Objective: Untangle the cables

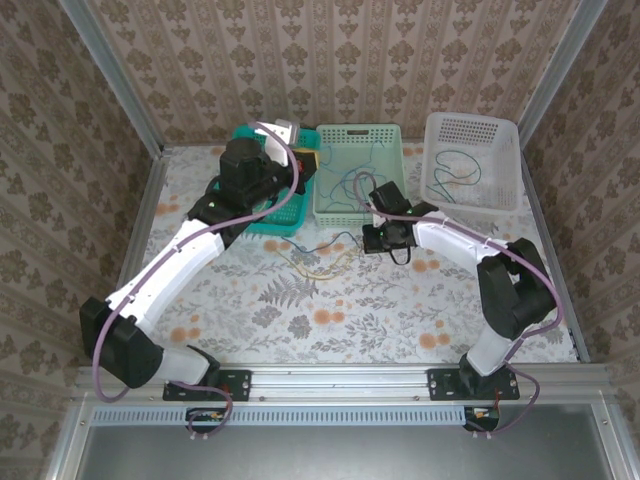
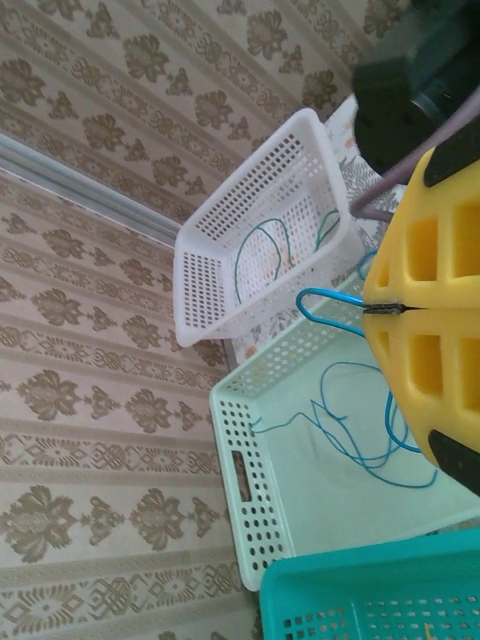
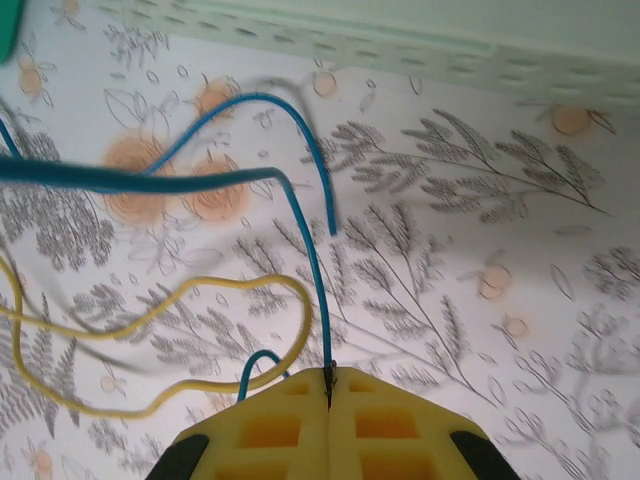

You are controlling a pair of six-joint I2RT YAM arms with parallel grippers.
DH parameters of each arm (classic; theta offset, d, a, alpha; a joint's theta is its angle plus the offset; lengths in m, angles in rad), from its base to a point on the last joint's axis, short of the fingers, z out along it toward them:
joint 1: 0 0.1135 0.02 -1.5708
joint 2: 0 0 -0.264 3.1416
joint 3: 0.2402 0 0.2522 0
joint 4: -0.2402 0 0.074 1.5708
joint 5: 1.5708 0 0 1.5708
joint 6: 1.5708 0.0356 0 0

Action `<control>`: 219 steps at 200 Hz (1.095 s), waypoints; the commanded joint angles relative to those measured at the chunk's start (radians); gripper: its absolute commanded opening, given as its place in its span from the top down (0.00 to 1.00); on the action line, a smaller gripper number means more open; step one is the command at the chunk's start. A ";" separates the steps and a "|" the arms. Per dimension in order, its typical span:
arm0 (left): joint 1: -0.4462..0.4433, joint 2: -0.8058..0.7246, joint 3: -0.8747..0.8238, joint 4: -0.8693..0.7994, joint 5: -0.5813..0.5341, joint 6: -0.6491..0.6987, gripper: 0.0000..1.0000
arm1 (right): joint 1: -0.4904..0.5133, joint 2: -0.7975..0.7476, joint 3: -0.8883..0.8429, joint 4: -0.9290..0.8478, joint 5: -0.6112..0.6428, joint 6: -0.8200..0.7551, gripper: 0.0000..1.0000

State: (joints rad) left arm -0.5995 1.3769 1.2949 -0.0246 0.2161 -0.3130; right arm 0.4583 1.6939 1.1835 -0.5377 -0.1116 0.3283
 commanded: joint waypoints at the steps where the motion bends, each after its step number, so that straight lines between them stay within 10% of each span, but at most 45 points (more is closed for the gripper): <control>1: 0.007 -0.002 -0.022 -0.038 -0.029 0.024 1.00 | -0.010 0.042 0.104 -0.258 -0.012 -0.128 0.96; 79: 0.012 0.030 -0.088 -0.076 -0.026 -0.012 1.00 | -0.037 -0.008 0.310 -0.477 0.094 -0.319 0.97; 119: 0.014 0.041 -0.095 -0.090 -0.036 -0.025 1.00 | 0.010 0.017 0.385 -0.501 0.346 -0.333 1.00; 169: 0.012 0.040 -0.128 -0.081 -0.051 -0.041 0.98 | -0.004 -0.014 0.485 -0.436 0.062 -0.237 1.00; 219: -0.025 0.028 -0.188 -0.110 -0.111 -0.033 0.59 | 0.031 0.013 0.416 -0.342 0.021 -0.120 1.00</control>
State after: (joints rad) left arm -0.5995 1.4128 1.1332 -0.1051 0.1627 -0.3565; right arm 0.4816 1.6974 1.6421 -0.9314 -0.0292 0.1219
